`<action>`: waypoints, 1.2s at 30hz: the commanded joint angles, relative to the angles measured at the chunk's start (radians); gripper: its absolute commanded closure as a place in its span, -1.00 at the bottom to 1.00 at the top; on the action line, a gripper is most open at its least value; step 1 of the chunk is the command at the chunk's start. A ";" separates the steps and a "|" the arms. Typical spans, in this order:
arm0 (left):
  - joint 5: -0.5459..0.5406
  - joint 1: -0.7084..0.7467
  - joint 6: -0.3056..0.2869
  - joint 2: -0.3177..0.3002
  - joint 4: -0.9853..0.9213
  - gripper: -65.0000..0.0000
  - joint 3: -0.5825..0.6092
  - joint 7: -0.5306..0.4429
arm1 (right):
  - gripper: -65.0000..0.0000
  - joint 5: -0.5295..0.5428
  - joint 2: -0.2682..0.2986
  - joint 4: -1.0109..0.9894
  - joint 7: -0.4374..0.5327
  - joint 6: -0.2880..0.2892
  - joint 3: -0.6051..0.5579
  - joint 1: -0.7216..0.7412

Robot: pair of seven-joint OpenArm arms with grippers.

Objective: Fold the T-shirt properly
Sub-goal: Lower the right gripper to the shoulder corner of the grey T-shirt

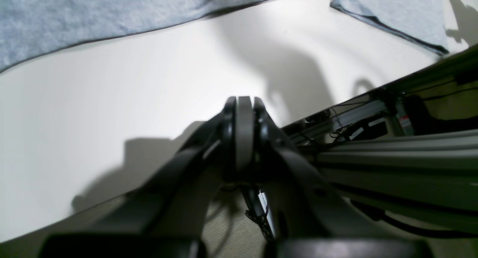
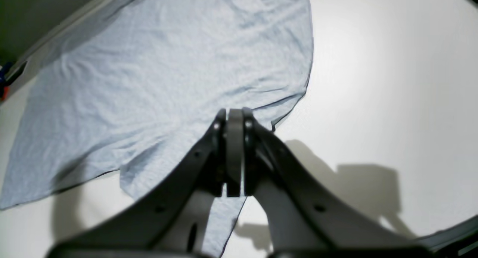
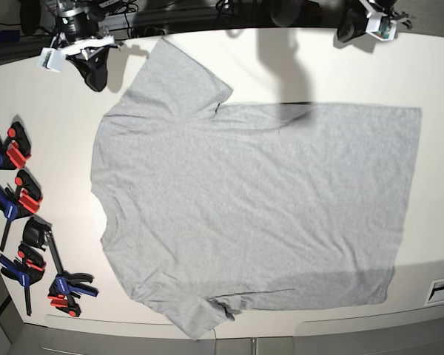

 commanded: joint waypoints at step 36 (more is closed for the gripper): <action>-0.010 -0.133 0.065 -0.006 0.016 0.72 -0.004 0.077 | 0.22 0.032 -0.086 -0.329 -0.224 -0.113 0.005 0.378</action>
